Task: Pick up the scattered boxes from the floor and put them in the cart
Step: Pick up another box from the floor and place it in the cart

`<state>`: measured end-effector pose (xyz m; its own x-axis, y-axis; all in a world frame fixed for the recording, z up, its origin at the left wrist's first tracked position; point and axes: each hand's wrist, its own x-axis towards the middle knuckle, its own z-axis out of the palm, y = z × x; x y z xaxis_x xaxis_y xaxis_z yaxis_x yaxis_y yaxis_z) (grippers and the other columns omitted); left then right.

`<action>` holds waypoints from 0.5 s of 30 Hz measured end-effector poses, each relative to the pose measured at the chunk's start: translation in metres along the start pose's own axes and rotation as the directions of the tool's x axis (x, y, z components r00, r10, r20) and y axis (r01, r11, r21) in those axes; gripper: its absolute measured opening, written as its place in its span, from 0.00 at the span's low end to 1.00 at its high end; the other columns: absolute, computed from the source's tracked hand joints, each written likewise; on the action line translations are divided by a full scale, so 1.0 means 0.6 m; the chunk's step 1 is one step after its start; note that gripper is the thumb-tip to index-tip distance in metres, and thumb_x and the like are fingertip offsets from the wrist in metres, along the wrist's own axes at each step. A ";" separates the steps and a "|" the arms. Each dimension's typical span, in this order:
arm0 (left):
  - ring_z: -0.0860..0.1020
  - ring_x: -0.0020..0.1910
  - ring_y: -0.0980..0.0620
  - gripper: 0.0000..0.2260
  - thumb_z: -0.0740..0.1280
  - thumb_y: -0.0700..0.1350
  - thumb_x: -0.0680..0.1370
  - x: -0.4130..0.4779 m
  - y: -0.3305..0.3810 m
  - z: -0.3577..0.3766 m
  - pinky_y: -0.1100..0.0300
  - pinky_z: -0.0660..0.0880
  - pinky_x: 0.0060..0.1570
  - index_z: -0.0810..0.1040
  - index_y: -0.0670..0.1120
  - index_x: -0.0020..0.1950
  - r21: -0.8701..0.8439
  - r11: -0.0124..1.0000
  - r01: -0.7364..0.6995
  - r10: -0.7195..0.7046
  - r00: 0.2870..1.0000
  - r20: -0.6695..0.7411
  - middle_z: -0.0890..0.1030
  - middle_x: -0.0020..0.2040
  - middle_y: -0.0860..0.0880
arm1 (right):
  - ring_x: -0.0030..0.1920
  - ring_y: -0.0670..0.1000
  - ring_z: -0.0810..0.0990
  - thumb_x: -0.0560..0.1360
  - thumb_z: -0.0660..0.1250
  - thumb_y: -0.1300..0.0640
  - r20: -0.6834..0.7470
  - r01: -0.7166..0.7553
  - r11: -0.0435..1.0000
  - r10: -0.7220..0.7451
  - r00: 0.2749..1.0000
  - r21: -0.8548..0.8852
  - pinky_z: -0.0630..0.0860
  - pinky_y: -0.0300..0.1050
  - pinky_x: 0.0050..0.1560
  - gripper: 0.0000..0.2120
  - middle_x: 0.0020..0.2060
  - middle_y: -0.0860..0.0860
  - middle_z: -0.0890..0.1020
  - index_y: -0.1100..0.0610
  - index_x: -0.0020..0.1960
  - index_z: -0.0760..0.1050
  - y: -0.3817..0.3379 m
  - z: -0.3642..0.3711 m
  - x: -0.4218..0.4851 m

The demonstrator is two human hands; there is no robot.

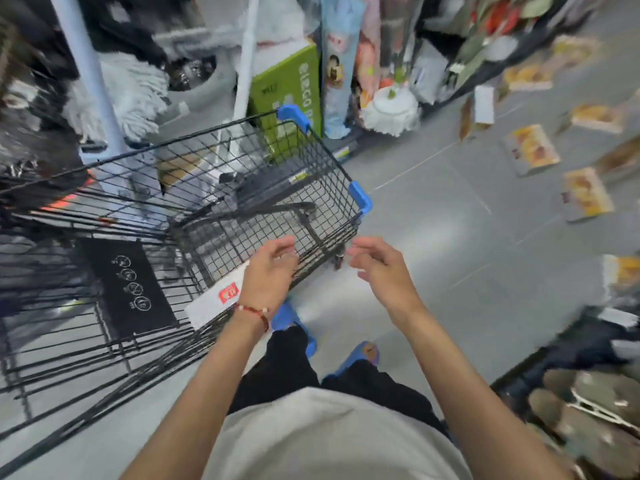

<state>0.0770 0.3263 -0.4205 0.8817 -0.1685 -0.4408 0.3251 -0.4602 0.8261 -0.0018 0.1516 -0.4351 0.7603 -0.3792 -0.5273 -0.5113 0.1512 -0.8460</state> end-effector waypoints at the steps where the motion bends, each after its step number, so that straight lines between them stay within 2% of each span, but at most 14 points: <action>1: 0.78 0.55 0.56 0.11 0.66 0.36 0.80 -0.004 0.014 0.022 0.53 0.75 0.64 0.80 0.44 0.60 0.013 1.000 -0.023 0.023 0.999 0.030 0.82 0.56 0.50 | 0.54 0.52 0.82 0.81 0.64 0.67 -0.033 -0.007 0.999 0.008 0.999 0.032 0.76 0.40 0.55 0.12 0.55 0.55 0.85 0.54 0.58 0.80 0.003 -0.025 -0.010; 4: 0.80 0.54 0.53 0.10 0.67 0.35 0.79 -0.010 0.057 0.089 0.50 0.75 0.64 0.81 0.49 0.55 0.041 0.992 -0.119 0.113 0.985 0.132 0.83 0.55 0.48 | 0.54 0.53 0.82 0.81 0.64 0.66 -0.136 -0.018 0.993 0.034 0.990 0.113 0.76 0.47 0.61 0.11 0.56 0.55 0.85 0.54 0.59 0.79 0.011 -0.094 -0.036; 7: 0.80 0.54 0.54 0.10 0.67 0.36 0.80 -0.011 0.095 0.155 0.55 0.75 0.60 0.80 0.49 0.57 0.053 0.984 -0.168 0.149 0.955 0.258 0.84 0.58 0.47 | 0.54 0.52 0.82 0.82 0.65 0.64 -0.236 -0.006 0.982 0.051 0.970 0.188 0.75 0.48 0.64 0.10 0.57 0.57 0.84 0.55 0.59 0.79 0.015 -0.155 -0.056; 10: 0.80 0.54 0.54 0.11 0.66 0.35 0.80 -0.002 0.130 0.223 0.57 0.74 0.59 0.80 0.45 0.61 0.065 0.978 -0.200 0.164 0.920 0.355 0.83 0.57 0.47 | 0.53 0.51 0.82 0.82 0.64 0.64 -0.324 0.002 0.964 0.087 0.942 0.264 0.76 0.48 0.61 0.10 0.56 0.55 0.85 0.54 0.59 0.80 0.021 -0.209 -0.059; 13: 0.81 0.56 0.51 0.11 0.65 0.36 0.80 0.016 0.165 0.288 0.59 0.73 0.57 0.79 0.50 0.57 0.065 0.978 -0.198 0.148 0.879 0.452 0.83 0.57 0.48 | 0.51 0.49 0.82 0.82 0.64 0.64 -0.373 -0.005 0.944 0.136 0.918 0.330 0.76 0.46 0.57 0.11 0.53 0.50 0.85 0.51 0.57 0.80 0.018 -0.254 -0.047; 15: 0.81 0.58 0.49 0.10 0.65 0.36 0.80 0.035 0.188 0.327 0.62 0.72 0.55 0.79 0.50 0.56 0.061 0.977 -0.205 0.148 0.852 0.503 0.83 0.56 0.48 | 0.51 0.49 0.83 0.82 0.65 0.61 -0.408 -0.002 0.934 0.158 0.899 0.358 0.76 0.46 0.56 0.09 0.54 0.51 0.85 0.49 0.55 0.80 0.010 -0.284 -0.029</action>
<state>0.0654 0.0997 -0.4053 0.6269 -0.6499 -0.4298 0.1156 -0.4679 0.8762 -0.0864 0.0035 -0.4173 0.4395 -0.6893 -0.5760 -0.3354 0.4690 -0.8171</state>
